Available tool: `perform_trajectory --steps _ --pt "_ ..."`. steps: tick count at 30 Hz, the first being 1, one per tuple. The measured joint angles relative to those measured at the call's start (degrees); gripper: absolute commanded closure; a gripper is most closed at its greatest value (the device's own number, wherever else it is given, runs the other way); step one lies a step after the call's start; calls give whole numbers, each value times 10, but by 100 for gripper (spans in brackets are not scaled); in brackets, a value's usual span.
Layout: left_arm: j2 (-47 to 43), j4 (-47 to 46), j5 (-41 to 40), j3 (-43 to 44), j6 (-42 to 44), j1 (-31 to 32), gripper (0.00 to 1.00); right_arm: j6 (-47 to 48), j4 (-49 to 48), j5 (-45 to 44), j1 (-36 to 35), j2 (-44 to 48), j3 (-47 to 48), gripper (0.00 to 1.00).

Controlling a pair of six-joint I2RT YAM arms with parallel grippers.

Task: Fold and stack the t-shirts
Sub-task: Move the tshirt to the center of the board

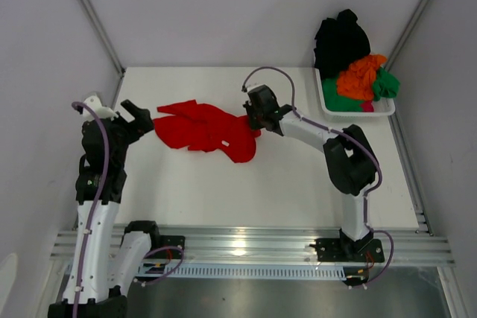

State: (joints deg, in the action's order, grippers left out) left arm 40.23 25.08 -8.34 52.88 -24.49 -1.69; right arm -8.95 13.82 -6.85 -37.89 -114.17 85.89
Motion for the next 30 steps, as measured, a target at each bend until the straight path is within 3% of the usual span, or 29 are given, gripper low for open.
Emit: perform_trajectory --steps 10,11,12,14,15,19,24,26,30 --pt "24 -7 42 -18 -10 0 1 6 -3 17 -9 6 -1 100" --pt "24 -8 45 -18 -10 0 1 7 -2 18 -8 8 -1 89" --pt "25 -10 46 -18 -10 0 0 10 0 20 -8 10 -1 42" --pt "27 -14 53 -18 -10 0 0 12 26 30 -4 13 12 19" --pt "30 -17 56 -18 -10 0 1 13 46 37 -1 13 25 2" --pt "65 -17 89 -9 -9 -1 1 21 139 99 43 41 97 1" --pt "150 -37 181 10 0 -1 1 21 129 133 110 188 107 1" --pt "170 -37 211 10 1 -1 2 21 104 126 87 240 101 1" --pt "188 -42 241 10 -3 -1 5 31 33 109 -30 261 43 1"
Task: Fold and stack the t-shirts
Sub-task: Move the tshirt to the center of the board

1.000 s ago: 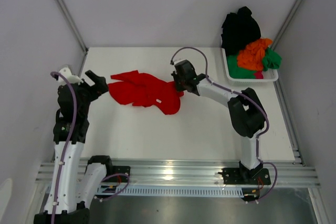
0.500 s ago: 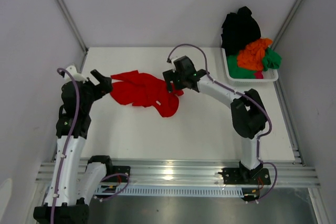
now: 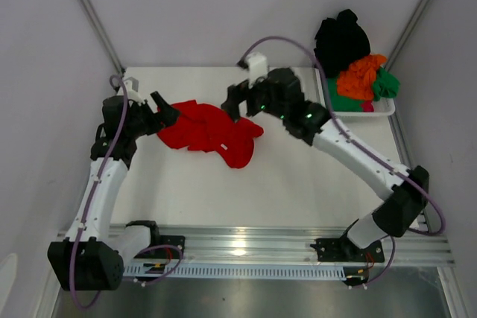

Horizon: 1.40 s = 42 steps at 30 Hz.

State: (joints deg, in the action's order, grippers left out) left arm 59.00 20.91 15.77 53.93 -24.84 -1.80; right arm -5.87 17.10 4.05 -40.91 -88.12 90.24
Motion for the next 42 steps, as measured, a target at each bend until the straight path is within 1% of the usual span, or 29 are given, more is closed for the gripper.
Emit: perform_trajectory --steps 2,3,5,6,8,11,13,16,17,19,20,22,24,27,31,32,37,40,42 --pt "10 -7 0 0 -12 0 9 10 -64 18 -40 -25 -64 2" --pt "15 -8 -2 0 -18 -1 9 9 -74 30 -47 -55 -84 3" --pt "25 -6 -6 -1 -27 -2 9 0 -64 46 -42 -133 -87 3" --pt "27 -7 -8 -3 -28 -3 9 -6 -62 50 -35 -165 -87 1" --pt "22 -7 -10 -12 -28 -4 9 -10 -55 53 -22 -200 -101 1" --pt "9 -7 -11 -16 -24 -4 10 -8 -42 46 -8 -193 -105 1" --pt "2 -8 -10 -16 -17 -4 13 -8 -35 33 -8 -182 -87 1" --pt "3 -6 0 -13 1 -4 17 -19 -22 -20 -17 -164 -61 1" --pt "6 -6 4 -12 10 -4 20 -29 -14 -42 -21 -156 -59 1" --pt "15 -5 14 -7 26 -5 21 -52 9 -79 -27 -137 -61 2" --pt "24 -3 18 -2 33 -5 24 -63 14 -88 -29 -127 -66 2" --pt "50 2 22 10 38 -5 24 -77 11 -97 -32 -106 -90 2" --pt "83 5 12 23 23 -5 24 -88 10 -101 -34 -83 -125 3" --pt "120 -4 -10 16 -24 -5 23 -107 11 -106 -36 -82 -145 4" --pt "148 -13 -36 -3 -70 -5 25 -140 10 -119 -36 -110 -143 5" --pt "159 -18 -39 -3 -78 -5 28 -150 13 -122 -37 -120 -139 6" --pt "238 -43 -43 5 -104 -6 29 -186 12 -122 -37 -169 -133 9" --pt "285 -54 -44 7 -129 -6 31 -196 16 -123 -37 -188 -133 13" --pt "310 -54 -46 7 -144 -5 33 -197 15 -126 -37 -196 -133 25"
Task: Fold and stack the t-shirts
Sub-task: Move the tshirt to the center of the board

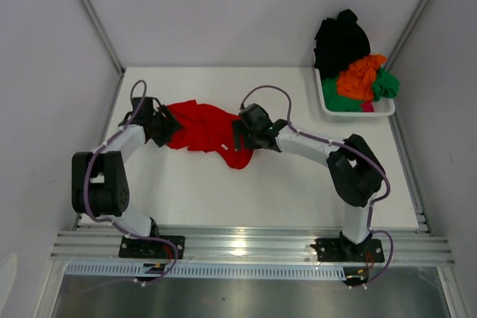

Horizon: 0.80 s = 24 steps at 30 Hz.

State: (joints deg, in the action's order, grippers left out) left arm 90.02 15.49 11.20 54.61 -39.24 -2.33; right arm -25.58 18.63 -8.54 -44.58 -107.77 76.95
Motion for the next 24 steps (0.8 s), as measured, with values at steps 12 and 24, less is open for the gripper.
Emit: perform_trajectory --steps 12,24 --pt "70 30 -73 69 -24 46 55 12 -17 26 64 -24 2 100" --pt "70 65 -108 75 4 88 45 12 26 33 140 195 -107 97"
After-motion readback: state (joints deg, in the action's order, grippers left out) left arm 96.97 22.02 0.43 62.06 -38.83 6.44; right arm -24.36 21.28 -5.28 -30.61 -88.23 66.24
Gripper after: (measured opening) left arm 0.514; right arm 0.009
